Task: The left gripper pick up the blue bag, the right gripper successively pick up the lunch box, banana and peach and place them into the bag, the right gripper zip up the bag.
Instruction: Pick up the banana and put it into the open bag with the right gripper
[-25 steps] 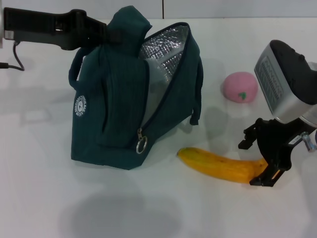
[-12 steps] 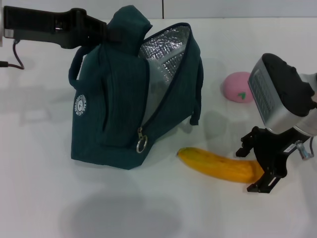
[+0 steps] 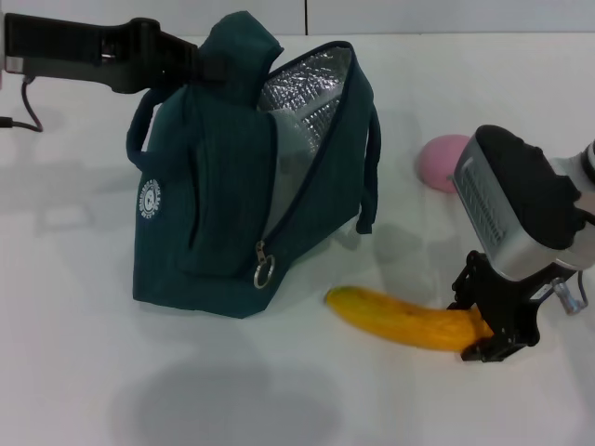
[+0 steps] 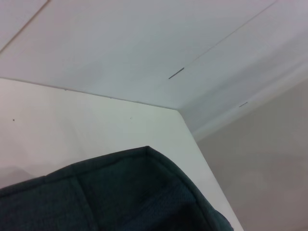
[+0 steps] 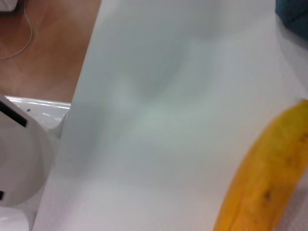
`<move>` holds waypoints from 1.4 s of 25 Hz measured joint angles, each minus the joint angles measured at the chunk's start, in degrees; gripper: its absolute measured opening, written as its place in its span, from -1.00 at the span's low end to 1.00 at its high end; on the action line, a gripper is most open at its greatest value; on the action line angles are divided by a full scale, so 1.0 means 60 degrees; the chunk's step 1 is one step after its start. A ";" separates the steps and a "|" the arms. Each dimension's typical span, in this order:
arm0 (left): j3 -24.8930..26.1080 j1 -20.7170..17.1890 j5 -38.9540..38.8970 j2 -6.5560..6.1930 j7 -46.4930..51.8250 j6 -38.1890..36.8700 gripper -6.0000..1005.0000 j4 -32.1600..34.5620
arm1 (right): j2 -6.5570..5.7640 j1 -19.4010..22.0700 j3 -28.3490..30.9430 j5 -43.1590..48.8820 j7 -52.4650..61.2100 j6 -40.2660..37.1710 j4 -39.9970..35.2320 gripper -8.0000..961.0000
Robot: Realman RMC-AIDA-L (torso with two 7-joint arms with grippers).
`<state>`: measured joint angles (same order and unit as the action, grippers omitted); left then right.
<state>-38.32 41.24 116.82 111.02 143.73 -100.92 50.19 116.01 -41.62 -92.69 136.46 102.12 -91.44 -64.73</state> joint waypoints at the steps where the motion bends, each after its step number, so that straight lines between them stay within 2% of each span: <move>1: 0.0001 -0.0005 -0.0001 -0.0002 -0.0002 -0.0003 -0.88 0.0000 | -0.0008 0.0053 0.0021 -0.0023 0.0004 -0.0032 -0.0125 0.30; 5: 0.0000 -0.0023 -0.0001 -0.0003 -0.0013 -0.0010 -0.88 -0.0001 | -0.0027 0.0241 0.0047 -0.0059 0.0007 -0.0190 -0.0504 -0.08; 12: 0.0001 -0.0005 -0.0008 0.0001 -0.0006 -0.0008 -0.88 -0.0001 | -0.0045 0.0273 0.0759 -0.1594 -0.0028 -0.1794 -0.1036 -0.06; 16: 0.0001 0.0007 -0.0008 0.0018 0.0017 -0.0013 -0.88 -0.0001 | -0.0080 0.0283 0.1984 -0.2880 -0.0186 -0.2758 -0.1016 -0.05; 19: 0.0000 0.0009 -0.0022 0.0022 0.0029 -0.0014 -0.88 -0.0001 | -0.0101 0.0274 0.3451 -0.3801 -0.0421 -0.3468 -0.0573 -0.04; 23: 0.0000 0.0012 -0.0031 0.0043 0.0038 -0.0014 -0.87 -0.0001 | -0.0187 0.0076 0.5677 -0.5003 -0.0548 -0.4484 0.0730 -0.03; 27: 0.0001 0.0008 -0.0053 0.0064 0.0091 -0.0022 -0.87 -0.0012 | -0.0391 0.0001 0.7392 -0.6385 -0.0473 -0.4641 0.2928 -0.02; 30: 0.0001 0.0008 -0.0110 0.0066 0.0097 -0.0029 -0.87 -0.0082 | -0.0533 -0.0001 0.7810 -0.7324 -0.0611 -0.4352 0.4636 -0.02; 32: 0.0007 0.0009 -0.0228 0.0051 0.0076 -0.0033 -0.87 -0.0256 | -0.0537 -0.0002 0.7860 -0.8092 -0.0775 -0.4061 0.5757 -0.01; 35: 0.0014 0.0011 -0.0350 0.0007 0.0040 -0.0036 -0.87 -0.0440 | -0.0226 0.0083 0.7864 -0.9061 -0.0921 -0.3507 0.6596 0.00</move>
<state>-38.24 41.30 114.72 111.06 143.97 -101.14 47.55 114.65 -41.13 -45.51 82.10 96.60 -112.48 -25.15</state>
